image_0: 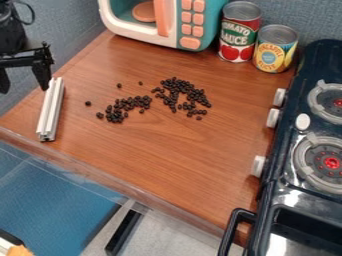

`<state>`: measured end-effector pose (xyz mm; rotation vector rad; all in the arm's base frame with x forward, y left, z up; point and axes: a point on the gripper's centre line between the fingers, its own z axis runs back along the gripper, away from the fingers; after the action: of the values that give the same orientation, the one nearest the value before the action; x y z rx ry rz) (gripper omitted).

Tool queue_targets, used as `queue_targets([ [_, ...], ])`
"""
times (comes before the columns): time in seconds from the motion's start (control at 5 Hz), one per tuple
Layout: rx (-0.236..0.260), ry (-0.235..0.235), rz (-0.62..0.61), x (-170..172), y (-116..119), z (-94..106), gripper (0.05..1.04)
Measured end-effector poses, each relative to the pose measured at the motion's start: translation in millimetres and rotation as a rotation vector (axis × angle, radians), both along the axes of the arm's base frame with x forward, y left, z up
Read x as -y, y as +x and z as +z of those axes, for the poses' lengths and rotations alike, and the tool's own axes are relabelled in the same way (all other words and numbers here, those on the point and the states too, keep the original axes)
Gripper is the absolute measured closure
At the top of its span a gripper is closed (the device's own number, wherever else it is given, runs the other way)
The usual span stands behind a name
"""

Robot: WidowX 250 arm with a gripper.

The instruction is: Sweep into pile

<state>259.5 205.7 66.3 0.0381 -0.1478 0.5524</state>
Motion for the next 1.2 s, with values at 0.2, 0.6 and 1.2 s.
queue_targets([
  [0.2, 0.006, 0.045, 0.006, 10, 2, -15.1, 0.083],
  [0.6, 0.046, 0.08, 0.08, 11, 9, -17.3, 0.083],
  [1.2, 0.024, 0.114, 0.105, 6, 11, -29.1, 0.083],
])
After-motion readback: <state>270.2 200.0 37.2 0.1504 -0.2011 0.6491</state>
